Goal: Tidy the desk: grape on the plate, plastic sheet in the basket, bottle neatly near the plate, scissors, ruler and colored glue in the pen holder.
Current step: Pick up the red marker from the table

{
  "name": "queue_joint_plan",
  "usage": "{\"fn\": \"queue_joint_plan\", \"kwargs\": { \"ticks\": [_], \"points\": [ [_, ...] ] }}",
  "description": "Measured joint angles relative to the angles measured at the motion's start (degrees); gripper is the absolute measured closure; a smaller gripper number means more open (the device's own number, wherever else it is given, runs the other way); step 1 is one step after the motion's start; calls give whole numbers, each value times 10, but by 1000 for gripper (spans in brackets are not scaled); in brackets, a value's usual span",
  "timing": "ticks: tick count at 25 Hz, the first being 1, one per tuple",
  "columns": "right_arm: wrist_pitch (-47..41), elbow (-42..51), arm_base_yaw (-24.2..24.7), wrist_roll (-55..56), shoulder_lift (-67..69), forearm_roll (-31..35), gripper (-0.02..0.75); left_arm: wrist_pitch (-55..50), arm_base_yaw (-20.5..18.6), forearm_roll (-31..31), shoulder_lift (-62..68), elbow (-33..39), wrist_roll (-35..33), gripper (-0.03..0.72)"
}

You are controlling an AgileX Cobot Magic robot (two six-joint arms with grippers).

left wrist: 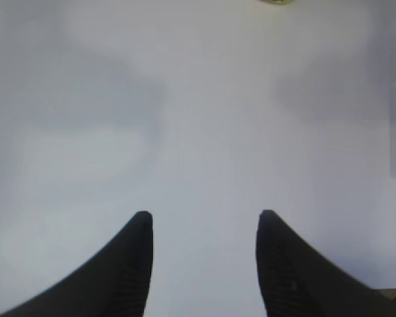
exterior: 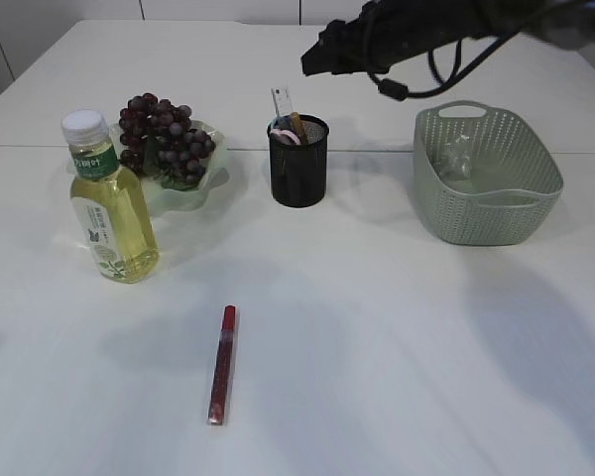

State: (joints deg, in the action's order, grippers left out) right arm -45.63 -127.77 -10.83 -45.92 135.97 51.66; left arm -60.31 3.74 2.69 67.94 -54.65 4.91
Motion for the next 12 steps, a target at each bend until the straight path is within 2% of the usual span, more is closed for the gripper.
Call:
{"fn": "queue_joint_plan", "kwargs": {
  "ticks": [3,5,12],
  "points": [
    [-74,0,-7,164,-63,-156,338,0,0,0,0,0,0,316],
    [-124,-1,-16,237,-96,-213,348,0,0,0,0,0,0,316],
    [-228,-1,-82,380,-161,-314,353,-4,0,0,0,0,0,316]
  ]
}}
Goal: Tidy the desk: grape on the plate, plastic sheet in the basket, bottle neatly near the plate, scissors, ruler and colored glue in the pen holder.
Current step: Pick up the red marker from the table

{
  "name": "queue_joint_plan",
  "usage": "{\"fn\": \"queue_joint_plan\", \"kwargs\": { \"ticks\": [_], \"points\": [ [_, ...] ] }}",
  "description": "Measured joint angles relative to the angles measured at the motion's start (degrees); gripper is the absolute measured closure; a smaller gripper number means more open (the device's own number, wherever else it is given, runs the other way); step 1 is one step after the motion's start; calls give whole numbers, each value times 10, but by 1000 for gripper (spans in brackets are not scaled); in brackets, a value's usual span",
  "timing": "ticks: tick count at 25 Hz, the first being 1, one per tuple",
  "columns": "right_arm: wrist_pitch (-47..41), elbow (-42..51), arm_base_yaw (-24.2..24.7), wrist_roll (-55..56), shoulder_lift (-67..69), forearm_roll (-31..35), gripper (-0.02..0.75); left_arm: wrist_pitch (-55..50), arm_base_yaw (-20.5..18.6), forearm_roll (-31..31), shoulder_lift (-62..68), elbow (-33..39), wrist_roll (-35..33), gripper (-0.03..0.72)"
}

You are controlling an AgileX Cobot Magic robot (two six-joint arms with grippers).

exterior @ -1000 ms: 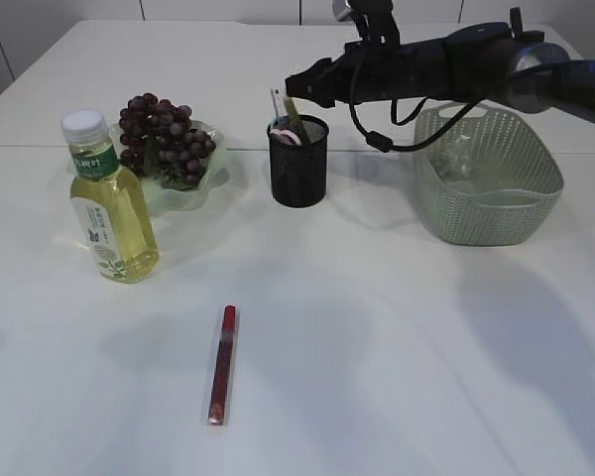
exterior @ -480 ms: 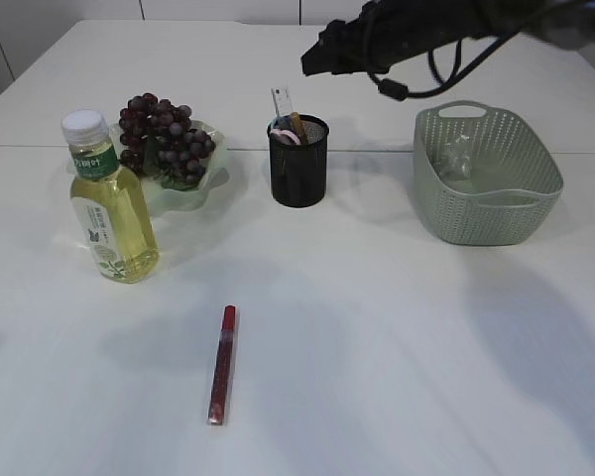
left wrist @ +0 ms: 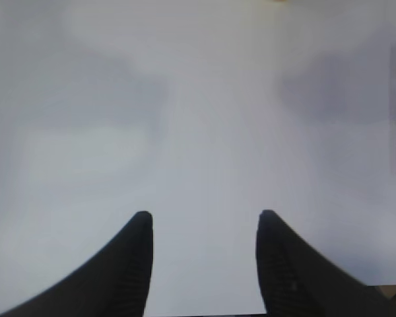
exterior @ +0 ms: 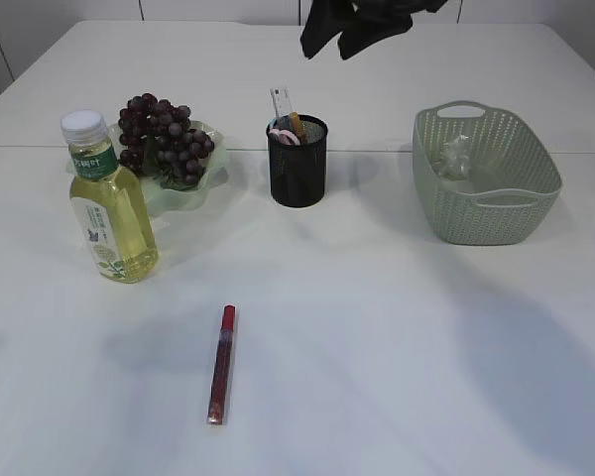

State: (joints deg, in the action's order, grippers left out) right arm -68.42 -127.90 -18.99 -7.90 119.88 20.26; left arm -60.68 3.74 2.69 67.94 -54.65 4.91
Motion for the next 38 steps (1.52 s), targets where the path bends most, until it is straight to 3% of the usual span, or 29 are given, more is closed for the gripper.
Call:
{"fn": "queue_joint_plan", "kwargs": {
  "ticks": [8,15,27,38],
  "points": [
    [-31,0,-110,165,0,-112,353,-1,0,0,0,0,0,316],
    [-31,-1,-176,272,50,-123,353,-1,0,0,0,0,0,316],
    [-30,-1,-191,346,178,-101,354,-1,0,0,0,0,0,316],
    [-26,43,-207,369,206,-101,354,1,0,0,0,0,0,316]
  ]
}}
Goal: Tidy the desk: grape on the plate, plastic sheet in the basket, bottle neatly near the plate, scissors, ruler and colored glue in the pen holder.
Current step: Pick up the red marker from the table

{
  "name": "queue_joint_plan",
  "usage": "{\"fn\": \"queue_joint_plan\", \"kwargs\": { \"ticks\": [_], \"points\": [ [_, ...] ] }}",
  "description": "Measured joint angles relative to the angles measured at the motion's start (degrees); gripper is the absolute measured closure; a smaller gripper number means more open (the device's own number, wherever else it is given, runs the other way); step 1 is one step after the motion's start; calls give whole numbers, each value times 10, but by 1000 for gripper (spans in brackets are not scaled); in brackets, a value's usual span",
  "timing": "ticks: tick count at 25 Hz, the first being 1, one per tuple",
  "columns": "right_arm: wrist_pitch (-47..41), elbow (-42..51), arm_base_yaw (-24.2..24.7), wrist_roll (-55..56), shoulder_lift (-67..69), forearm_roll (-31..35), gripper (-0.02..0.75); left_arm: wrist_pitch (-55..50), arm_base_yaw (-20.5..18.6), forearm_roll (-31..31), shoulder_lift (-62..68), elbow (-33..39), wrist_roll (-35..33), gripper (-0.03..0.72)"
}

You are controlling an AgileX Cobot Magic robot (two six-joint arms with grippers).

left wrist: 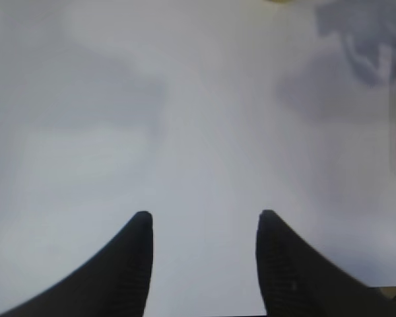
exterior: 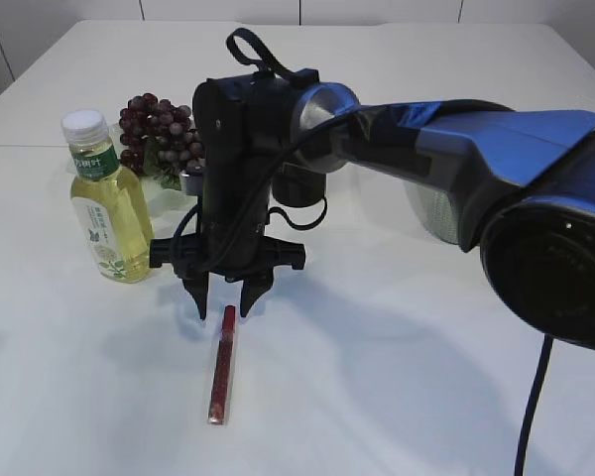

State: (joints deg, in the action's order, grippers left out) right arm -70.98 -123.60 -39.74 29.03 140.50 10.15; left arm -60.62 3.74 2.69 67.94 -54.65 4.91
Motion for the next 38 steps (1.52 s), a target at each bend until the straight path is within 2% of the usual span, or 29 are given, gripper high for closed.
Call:
{"fn": "queue_joint_plan", "kwargs": {
  "ticks": [10,15,38],
  "points": [
    [2,17,-9,3,2,-3,354,1,0,0,0,0,0,316],
    [3,17,-9,20,2,-29,354,2,0,0,0,0,0,316],
    [6,18,-10,37,21,-27,354,11,0,0,0,0,0,316]
  ]
}}
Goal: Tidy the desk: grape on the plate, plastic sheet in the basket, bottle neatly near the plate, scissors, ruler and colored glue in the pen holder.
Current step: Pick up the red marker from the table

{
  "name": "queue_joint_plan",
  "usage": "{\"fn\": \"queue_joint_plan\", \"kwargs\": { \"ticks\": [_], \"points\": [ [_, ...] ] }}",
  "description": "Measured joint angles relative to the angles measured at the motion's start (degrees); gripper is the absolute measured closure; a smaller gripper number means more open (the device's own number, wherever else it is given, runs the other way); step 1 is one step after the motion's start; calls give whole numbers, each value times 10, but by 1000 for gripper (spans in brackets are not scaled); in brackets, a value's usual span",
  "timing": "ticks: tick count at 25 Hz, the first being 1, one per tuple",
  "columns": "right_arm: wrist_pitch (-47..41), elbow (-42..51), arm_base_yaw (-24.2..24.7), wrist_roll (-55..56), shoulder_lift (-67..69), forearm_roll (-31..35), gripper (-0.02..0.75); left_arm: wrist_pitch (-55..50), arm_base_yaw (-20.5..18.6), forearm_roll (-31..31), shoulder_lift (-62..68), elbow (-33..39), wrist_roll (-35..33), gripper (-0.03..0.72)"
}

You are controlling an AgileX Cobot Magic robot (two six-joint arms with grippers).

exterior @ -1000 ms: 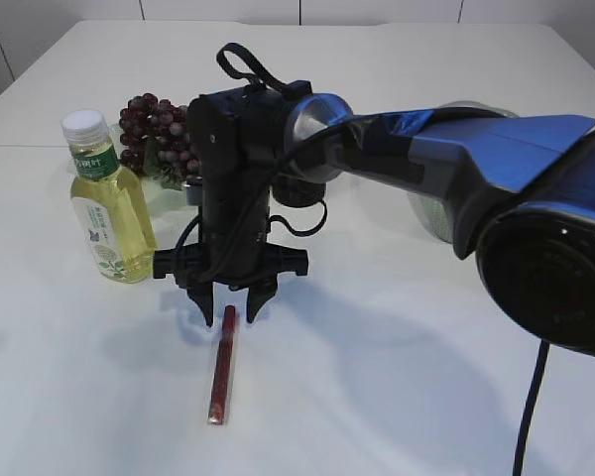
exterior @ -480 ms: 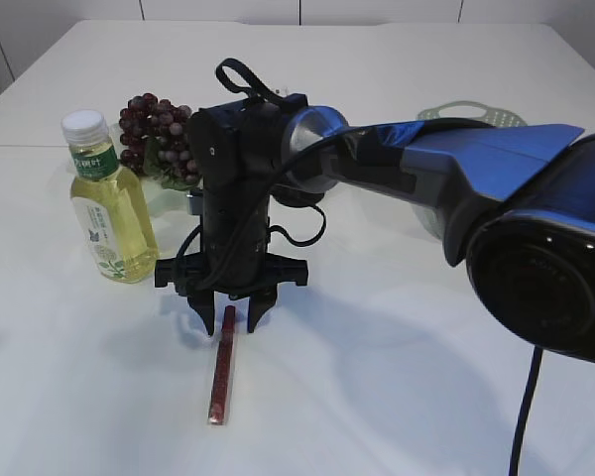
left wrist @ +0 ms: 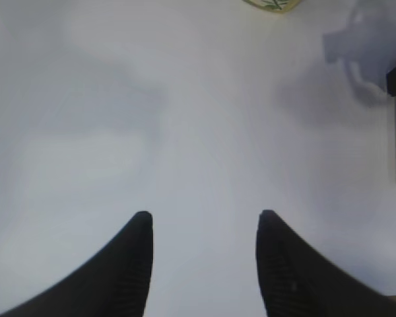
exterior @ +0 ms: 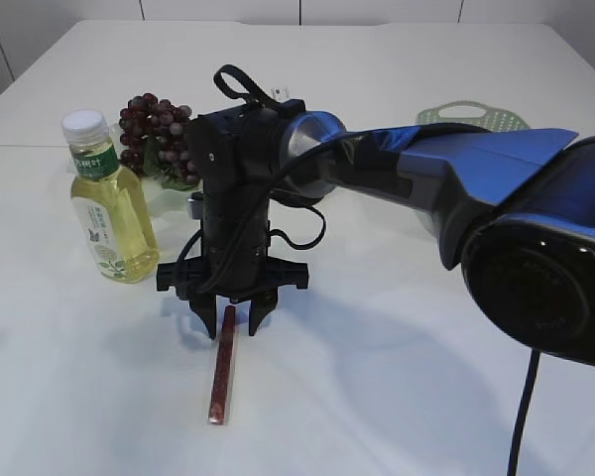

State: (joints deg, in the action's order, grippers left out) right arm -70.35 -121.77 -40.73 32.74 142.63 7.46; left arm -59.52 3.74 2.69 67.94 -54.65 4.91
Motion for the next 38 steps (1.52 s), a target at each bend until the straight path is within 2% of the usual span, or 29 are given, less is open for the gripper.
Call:
{"fn": "queue_joint_plan", "kwargs": {
  "ticks": [6,9,13,16,28,38],
  "points": [
    [0,0,0,1,0,-5,374,4,0,0,0,0,0,316],
    [0,0,0,1,0,-7,439,4,0,0,0,0,0,316],
    [0,0,0,3,0,-7,567,4,0,0,0,0,0,316],
    [0,0,0,3,0,-7,609,5,0,0,0,0,0,316],
    [0,0,4,2,0,0,615,5,0,0,0,0,0,316],
    [0,0,55,-64,-39,22,615,5,0,0,0,0,0,316]
  ]
}}
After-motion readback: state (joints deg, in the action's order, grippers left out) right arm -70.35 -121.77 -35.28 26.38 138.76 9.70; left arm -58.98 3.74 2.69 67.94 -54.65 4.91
